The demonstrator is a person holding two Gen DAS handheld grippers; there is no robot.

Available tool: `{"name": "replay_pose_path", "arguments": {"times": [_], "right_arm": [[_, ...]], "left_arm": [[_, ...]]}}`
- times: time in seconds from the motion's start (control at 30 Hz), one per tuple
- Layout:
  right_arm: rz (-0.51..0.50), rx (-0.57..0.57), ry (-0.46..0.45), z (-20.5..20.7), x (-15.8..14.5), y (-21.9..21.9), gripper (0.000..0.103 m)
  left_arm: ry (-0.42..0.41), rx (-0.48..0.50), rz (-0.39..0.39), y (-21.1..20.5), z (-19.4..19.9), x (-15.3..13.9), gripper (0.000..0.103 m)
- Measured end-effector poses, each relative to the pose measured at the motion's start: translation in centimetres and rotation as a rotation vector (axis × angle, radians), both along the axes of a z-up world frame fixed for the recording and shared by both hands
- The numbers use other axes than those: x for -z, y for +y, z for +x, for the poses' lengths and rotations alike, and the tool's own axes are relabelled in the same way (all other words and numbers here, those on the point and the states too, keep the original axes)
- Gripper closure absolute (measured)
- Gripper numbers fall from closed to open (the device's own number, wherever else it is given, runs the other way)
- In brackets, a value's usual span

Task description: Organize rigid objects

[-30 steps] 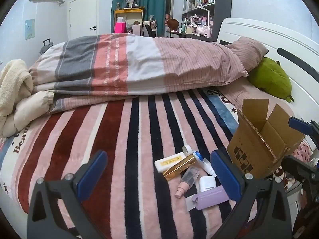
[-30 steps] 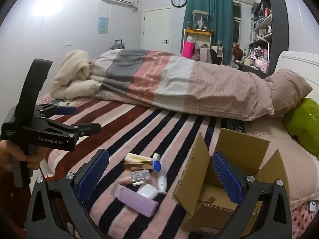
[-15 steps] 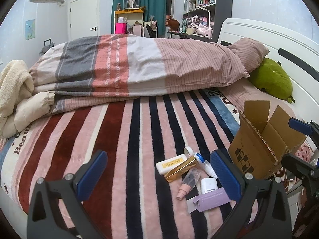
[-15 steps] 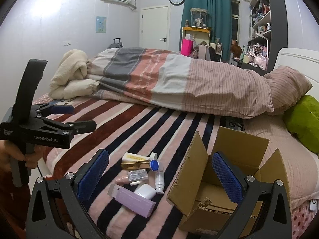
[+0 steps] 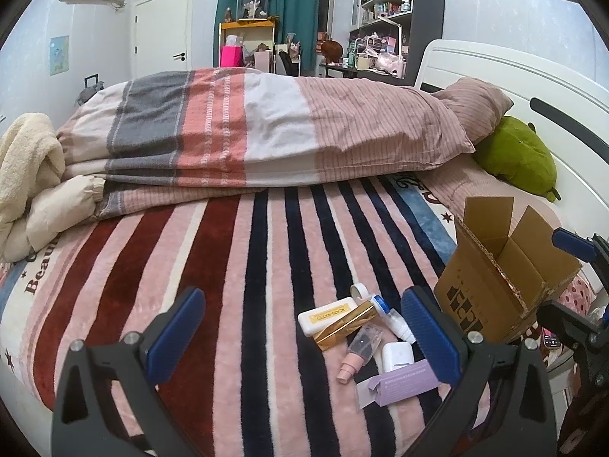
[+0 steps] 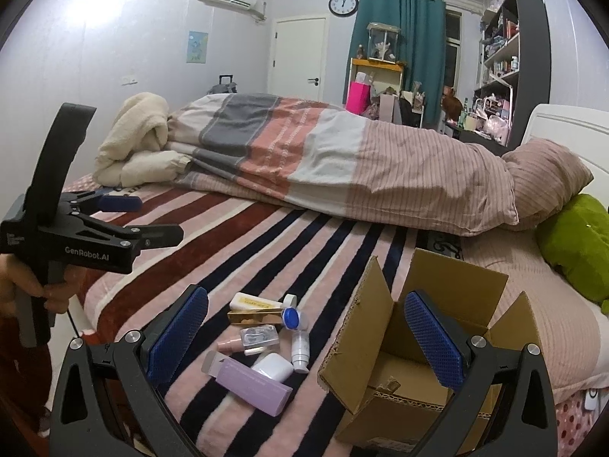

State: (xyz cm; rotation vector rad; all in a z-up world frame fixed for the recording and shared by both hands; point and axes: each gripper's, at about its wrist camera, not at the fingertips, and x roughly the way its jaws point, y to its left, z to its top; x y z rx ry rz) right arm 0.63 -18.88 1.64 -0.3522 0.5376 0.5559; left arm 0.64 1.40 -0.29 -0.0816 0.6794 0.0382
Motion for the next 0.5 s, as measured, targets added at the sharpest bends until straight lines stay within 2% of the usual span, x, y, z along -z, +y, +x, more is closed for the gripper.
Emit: {"name": "replay_pose_path", "arguments": {"times": [0.23,0.5], "right_arm": [[0.016,-0.022,-0.058,-0.7,-0.1,-0.3,0.000],[0.000,-0.018,0.033,0.4,0.2,-0.6,0.000]], "left_arm": [[0.006,-0.002,0.004,0.0,-0.1,0.1,0.001],[0.005,-0.002,0.010,0.3,-0.2,0.1,0.001]]}}
